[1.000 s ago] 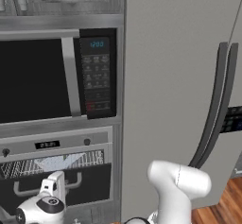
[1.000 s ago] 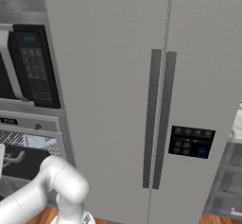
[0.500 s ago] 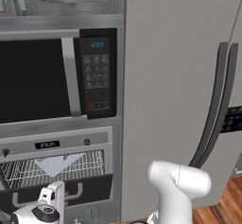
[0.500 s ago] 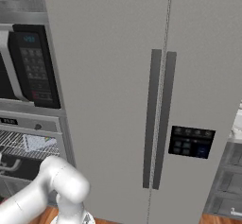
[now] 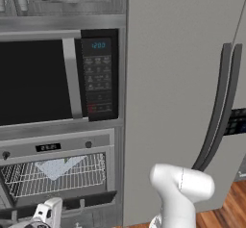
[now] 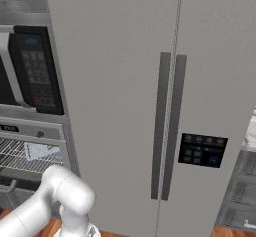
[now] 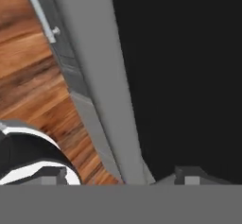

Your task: Take the baked cake out of the oven and place it on the plate for cooling. Then close the oven door.

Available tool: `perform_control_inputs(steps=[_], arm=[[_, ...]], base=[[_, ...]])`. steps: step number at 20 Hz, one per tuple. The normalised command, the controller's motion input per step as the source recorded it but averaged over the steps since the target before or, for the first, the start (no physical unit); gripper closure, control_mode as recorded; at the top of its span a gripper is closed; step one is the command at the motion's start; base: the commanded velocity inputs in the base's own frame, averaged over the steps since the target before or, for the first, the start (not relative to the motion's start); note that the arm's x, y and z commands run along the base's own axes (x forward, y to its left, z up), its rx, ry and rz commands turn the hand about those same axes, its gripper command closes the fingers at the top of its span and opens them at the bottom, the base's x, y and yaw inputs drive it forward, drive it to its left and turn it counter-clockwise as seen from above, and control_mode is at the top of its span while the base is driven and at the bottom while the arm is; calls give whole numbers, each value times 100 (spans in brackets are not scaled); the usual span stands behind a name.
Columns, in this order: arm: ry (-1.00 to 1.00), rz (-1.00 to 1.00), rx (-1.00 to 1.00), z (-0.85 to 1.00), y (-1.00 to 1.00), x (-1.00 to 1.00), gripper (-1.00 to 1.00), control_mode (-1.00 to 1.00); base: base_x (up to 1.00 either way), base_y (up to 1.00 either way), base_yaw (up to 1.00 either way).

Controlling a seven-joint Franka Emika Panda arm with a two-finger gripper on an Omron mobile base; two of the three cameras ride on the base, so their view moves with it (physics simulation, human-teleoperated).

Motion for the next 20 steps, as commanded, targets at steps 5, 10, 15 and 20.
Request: perform_control_inputs(steps=[5, 10, 15, 20], arm=[[8, -3, 5, 25, 26, -41, -100, -100], [10, -6, 1, 46, 11, -10, -100, -100], [10, -3, 2, 57, 8, 2, -100, -100], [5, -3, 1, 27, 4, 26, -100, -100]], base=[[0, 0, 0], [0, 0, 0], [0, 0, 0], [0, 0, 0]])
